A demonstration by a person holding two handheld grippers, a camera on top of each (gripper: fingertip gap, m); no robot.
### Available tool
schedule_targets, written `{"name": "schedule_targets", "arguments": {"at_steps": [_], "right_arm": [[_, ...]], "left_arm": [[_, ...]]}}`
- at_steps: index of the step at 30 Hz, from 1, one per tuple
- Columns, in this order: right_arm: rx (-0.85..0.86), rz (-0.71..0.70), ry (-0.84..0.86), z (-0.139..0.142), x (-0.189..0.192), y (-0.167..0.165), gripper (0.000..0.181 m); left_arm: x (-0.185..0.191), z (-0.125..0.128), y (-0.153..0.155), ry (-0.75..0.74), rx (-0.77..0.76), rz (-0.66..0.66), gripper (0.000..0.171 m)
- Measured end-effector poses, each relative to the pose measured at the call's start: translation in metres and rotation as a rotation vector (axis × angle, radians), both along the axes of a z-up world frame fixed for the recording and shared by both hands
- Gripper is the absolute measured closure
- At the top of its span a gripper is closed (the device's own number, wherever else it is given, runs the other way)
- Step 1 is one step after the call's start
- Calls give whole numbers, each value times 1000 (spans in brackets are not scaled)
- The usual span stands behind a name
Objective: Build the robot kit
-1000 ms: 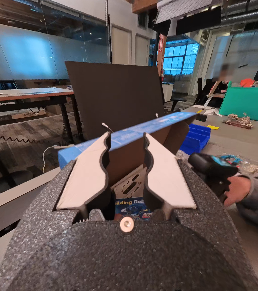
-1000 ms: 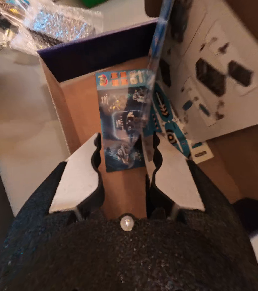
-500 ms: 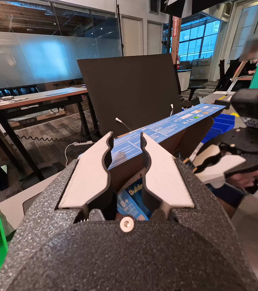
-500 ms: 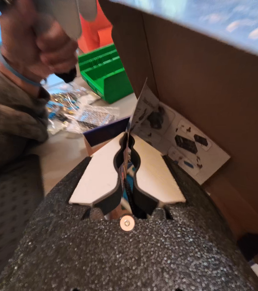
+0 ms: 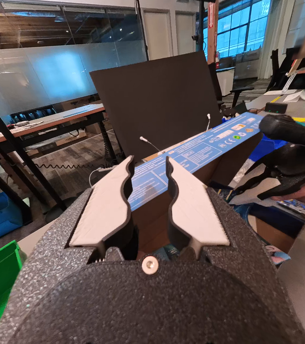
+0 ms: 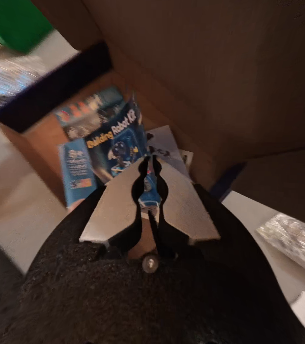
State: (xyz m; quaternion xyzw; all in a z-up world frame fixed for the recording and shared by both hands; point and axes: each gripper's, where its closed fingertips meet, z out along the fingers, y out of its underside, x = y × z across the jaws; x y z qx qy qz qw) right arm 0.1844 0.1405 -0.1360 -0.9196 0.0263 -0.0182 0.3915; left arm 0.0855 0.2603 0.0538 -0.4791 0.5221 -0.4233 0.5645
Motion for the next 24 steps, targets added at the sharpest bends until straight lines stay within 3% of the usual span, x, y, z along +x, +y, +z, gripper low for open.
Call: {"name": "schedule_targets", "arguments": {"at_steps": [4,6,8,10,12,18,20,22,24], "right_arm": [[-12,-73,-163,-5,23,-7,145],[-3,-14,-158,-6,10,-8,134],[11,141,-160,-10,-23,-12,125],[12,332,-127,-19,-67,-24,125],[21,403,-108,-24,-88,-31,131],[-3,360,42,-48,-97,-51,114],[4,332,6,-54,-94,-55,114],[7,312,-74,-58,-87,-55,118],[8,326,-116,-61,-89,-53,133]], "left_arm": [[3,-6,2,22,28,25,138],[4,-6,3,25,35,33,138],[3,-6,2,27,40,35,139],[2,-3,2,21,45,37,139],[0,0,0,11,45,33,138],[-5,7,-16,10,99,0,138],[-4,4,-18,23,116,0,138],[-3,4,-21,30,127,-3,138],[-3,5,-26,31,132,-13,138]]}}
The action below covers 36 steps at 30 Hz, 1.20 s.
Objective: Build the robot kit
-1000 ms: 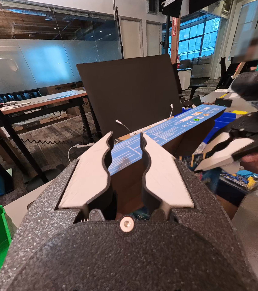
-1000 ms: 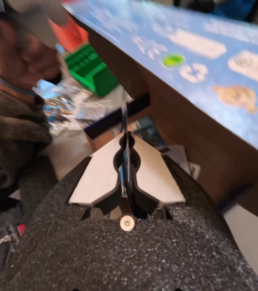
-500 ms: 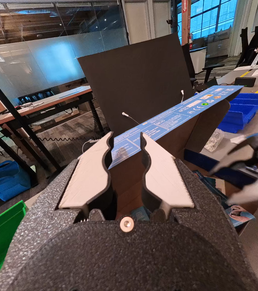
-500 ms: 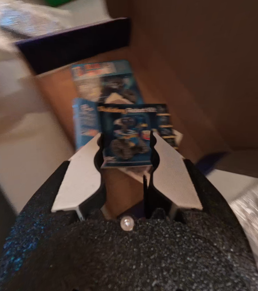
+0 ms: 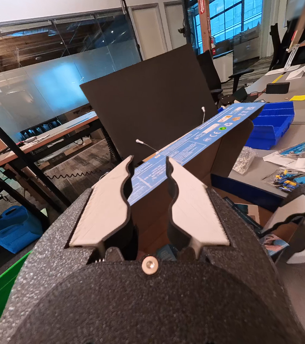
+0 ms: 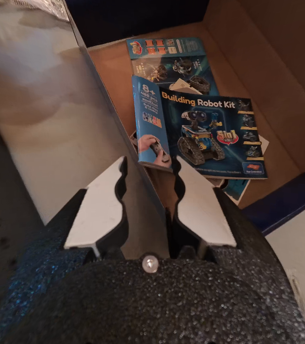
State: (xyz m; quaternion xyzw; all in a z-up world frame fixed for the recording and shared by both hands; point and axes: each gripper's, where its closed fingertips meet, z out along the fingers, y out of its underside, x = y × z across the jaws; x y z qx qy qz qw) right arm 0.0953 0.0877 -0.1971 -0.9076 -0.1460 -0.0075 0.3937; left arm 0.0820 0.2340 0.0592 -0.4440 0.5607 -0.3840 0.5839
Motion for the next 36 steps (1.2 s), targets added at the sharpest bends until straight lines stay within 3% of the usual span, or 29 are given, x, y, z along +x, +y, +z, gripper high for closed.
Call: {"name": "schedule_targets", "arguments": {"at_steps": [3,5,7,9,12,15,18,22,27,29,30,33,36], "right_arm": [[-5,7,-63,-2,3,1,146],[5,21,-63,1,1,0,150],[28,45,-60,6,-3,-1,156],[60,68,-43,13,-9,-1,165],[74,75,-25,16,-13,-1,170],[88,85,-73,19,-14,-1,172],[168,88,-99,37,-15,1,175],[284,91,-165,65,-24,2,177],[327,205,-373,72,-93,6,177],[326,218,-504,66,-107,9,177],[329,225,-527,65,-113,10,177],[305,268,-497,55,-128,10,174],[217,316,-304,36,-145,4,163]], "left_arm": [[-5,4,-15,7,4,-36,138],[-16,-8,-34,47,-3,-91,138],[-29,-41,-54,135,-72,-154,138],[-43,-90,-72,278,-240,-184,139],[-67,-151,-86,420,-448,-115,139],[-84,-187,-100,474,-692,-53,138],[-83,-197,-115,429,-988,-70,135],[-69,-200,-118,319,-1267,-58,118],[-65,-185,-113,203,-1498,-87,102],[-74,-193,-104,199,-1546,-45,120],[-81,-205,-99,217,-1560,4,144],[-93,-216,-98,219,-1622,-33,155],[-103,-221,-96,271,-1458,-22,160]]}}
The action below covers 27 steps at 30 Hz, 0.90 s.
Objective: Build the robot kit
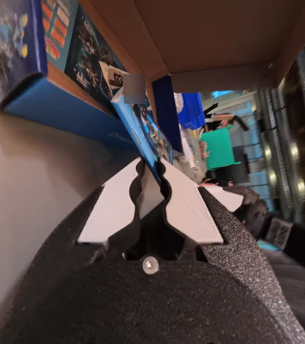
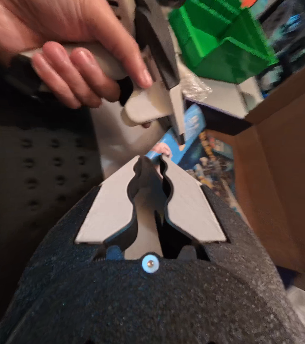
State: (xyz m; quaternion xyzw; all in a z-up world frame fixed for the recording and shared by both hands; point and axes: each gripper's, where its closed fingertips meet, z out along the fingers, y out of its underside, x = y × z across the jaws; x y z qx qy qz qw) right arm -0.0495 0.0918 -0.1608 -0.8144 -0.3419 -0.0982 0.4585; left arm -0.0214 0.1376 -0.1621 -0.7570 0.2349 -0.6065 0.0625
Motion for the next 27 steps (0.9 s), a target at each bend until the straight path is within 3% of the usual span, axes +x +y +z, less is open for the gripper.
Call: {"name": "schedule_targets", "arguments": {"at_steps": [3,6,10,12,15,19,23,27], "right_arm": [[-129,99,245,4,-11,-23,147],[-11,-16,376,35,34,-19,145],[65,-93,624,57,76,-18,137],[113,-101,702,65,86,-20,135],[96,-120,776,59,97,-20,134],[21,-154,749,38,96,-17,132],[-29,-255,598,11,106,-10,132],[-84,-391,437,-15,131,-11,140]], "left_arm": [[-13,16,6,-43,281,-34,167],[-32,45,-1,-133,596,-145,168],[-63,55,-27,-213,814,-383,168],[-75,47,-25,-217,792,-445,168],[-79,31,-12,-176,587,-461,168],[-75,-3,1,16,493,-449,167],[-71,-27,12,193,535,-459,166],[-72,-40,22,358,741,-518,163]]}}
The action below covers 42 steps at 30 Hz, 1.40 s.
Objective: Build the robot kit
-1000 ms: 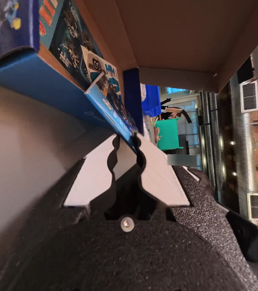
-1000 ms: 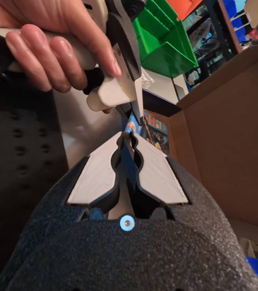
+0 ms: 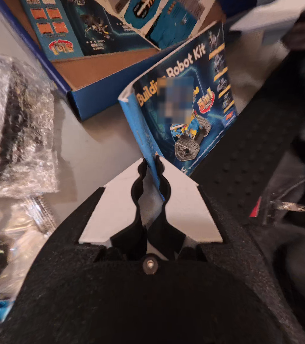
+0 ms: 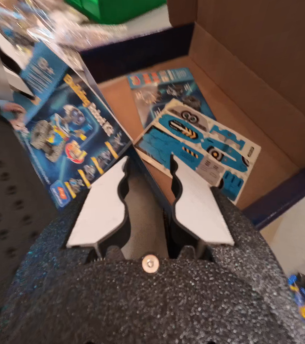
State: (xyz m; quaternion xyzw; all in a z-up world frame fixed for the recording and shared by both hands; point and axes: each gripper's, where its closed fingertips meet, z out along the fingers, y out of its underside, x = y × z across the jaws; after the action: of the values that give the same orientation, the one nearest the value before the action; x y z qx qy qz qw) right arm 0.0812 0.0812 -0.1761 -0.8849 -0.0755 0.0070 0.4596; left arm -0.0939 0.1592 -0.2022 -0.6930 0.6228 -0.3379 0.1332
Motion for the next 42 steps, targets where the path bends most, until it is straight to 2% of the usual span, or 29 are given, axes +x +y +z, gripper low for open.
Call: {"name": "schedule_targets", "arguments": {"at_steps": [3,7,9,11,14,16,18,22,24,27,29,31,33,35,37,39,42], "right_arm": [[-77,-4,-29,-16,7,-6,165],[-107,-25,-97,-22,20,-3,164],[-127,-35,-121,-22,29,4,163],[-144,-60,-133,-23,41,13,162],[-182,-74,-157,-22,55,21,160],[-166,-64,-174,-14,57,27,159],[-102,-48,-167,5,56,38,157],[3,-18,-164,49,62,64,146],[83,-2,-163,78,65,78,147],[181,-7,-236,123,79,99,149],[253,-37,-283,154,95,117,151],[325,-63,-259,184,108,136,153],[384,-96,-188,203,122,155,152],[402,-145,-165,207,137,170,141],[433,-182,-148,206,146,176,138],[476,-191,-100,211,149,177,146],[465,-190,-97,217,154,170,146]], "left_arm": [[1,5,-3,23,83,-73,163],[1,37,-22,-121,-80,-186,167],[2,42,-23,-150,-158,-199,168],[6,26,-19,-90,-177,-183,167],[14,-12,-13,60,-132,-126,161],[25,-18,-8,66,-115,-67,159],[33,-12,-2,34,-80,-13,155],[31,-8,25,68,204,51,140],[31,9,25,31,229,59,137],[44,48,28,-88,255,69,137],[65,69,40,-135,295,78,137],[95,76,53,-113,302,63,127],[129,63,75,-2,277,80,115],[157,39,107,145,297,124,106],[173,15,137,285,321,187,99],[181,-4,147,377,294,200,97],[192,-18,158,434,320,218,96]]}}
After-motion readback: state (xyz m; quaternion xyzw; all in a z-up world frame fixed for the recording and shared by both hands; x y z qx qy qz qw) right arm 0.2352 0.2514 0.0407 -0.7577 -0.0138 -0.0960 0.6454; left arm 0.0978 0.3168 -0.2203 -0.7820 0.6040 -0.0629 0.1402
